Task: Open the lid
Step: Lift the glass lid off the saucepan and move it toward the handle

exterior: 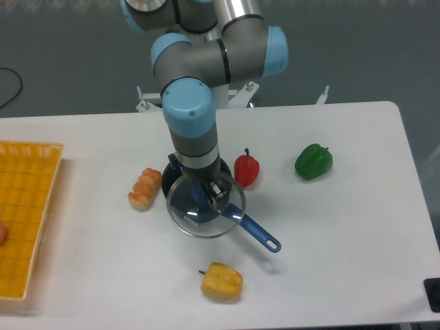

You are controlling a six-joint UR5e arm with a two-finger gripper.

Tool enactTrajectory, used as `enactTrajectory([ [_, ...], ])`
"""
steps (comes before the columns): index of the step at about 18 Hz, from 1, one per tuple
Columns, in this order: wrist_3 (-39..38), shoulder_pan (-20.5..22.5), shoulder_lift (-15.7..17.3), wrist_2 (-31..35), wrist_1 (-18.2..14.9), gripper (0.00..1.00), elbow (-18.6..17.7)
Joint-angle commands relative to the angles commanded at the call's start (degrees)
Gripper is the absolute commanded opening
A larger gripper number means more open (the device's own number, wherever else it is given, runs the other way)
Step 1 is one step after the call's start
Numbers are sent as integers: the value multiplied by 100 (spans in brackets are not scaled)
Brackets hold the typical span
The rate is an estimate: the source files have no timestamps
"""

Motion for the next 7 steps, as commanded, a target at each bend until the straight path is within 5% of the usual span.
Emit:
enactTrajectory([
  [7, 18, 53, 18, -9, -9, 48, -18],
])
